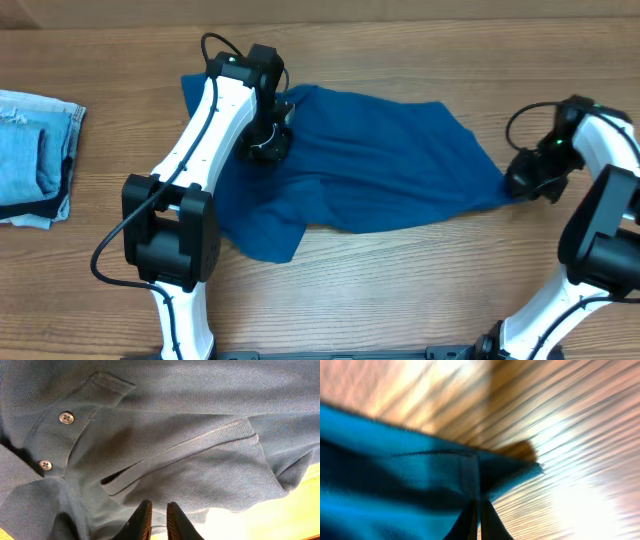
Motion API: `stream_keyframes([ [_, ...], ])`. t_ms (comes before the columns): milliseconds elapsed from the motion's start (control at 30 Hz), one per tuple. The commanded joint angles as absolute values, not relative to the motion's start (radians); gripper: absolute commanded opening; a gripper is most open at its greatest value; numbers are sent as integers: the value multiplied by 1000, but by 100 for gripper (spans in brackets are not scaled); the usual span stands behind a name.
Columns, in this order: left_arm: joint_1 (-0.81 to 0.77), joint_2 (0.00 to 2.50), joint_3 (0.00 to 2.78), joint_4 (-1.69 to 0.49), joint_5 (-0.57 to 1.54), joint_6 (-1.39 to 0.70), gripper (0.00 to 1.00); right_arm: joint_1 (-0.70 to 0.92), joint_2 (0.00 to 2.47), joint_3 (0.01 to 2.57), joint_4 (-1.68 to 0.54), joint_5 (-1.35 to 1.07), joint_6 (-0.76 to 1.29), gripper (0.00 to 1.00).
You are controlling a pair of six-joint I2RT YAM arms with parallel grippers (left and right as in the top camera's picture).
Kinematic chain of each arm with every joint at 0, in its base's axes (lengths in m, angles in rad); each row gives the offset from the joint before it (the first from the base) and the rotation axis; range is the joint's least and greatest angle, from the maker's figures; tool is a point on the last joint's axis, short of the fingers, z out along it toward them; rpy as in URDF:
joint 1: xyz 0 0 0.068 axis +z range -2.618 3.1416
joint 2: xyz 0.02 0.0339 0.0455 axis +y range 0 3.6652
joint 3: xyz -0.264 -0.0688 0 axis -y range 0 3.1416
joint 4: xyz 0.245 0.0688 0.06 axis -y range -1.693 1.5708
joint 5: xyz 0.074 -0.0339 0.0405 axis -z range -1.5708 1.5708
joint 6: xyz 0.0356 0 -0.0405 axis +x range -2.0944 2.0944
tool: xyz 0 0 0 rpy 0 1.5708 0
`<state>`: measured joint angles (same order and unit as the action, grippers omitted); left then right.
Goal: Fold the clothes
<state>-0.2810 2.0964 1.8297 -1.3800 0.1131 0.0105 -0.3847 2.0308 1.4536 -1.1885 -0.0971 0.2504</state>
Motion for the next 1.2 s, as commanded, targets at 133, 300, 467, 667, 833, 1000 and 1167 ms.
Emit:
stream_keyframes([
  [133,-282,2090,1847,-1388,125,30,16,-493,1858,1538,-1207,-30,290,4],
  [300,-284,2090,1847,-1442,156,44,15,-495,1858,1538,-1206,-3,319,4],
  [467,-359,2090,1847,-1460,220,94,12,-495,1858,1538,-1206,-1,319,4],
  [667,-574,2087,1830,-1462,147,215,36,-495,1858,1538,-1194,-13,319,4],
  [833,-669,2088,1807,-1393,133,240,49,-495,1858,1538,-1185,-32,319,4],
  [1000,-680,2123,1806,-1297,60,228,66,-495,1858,1538,-1180,-57,319,4],
  [1167,-684,2193,1806,-1303,112,210,66,-495,1858,1538,-1180,-57,319,4],
])
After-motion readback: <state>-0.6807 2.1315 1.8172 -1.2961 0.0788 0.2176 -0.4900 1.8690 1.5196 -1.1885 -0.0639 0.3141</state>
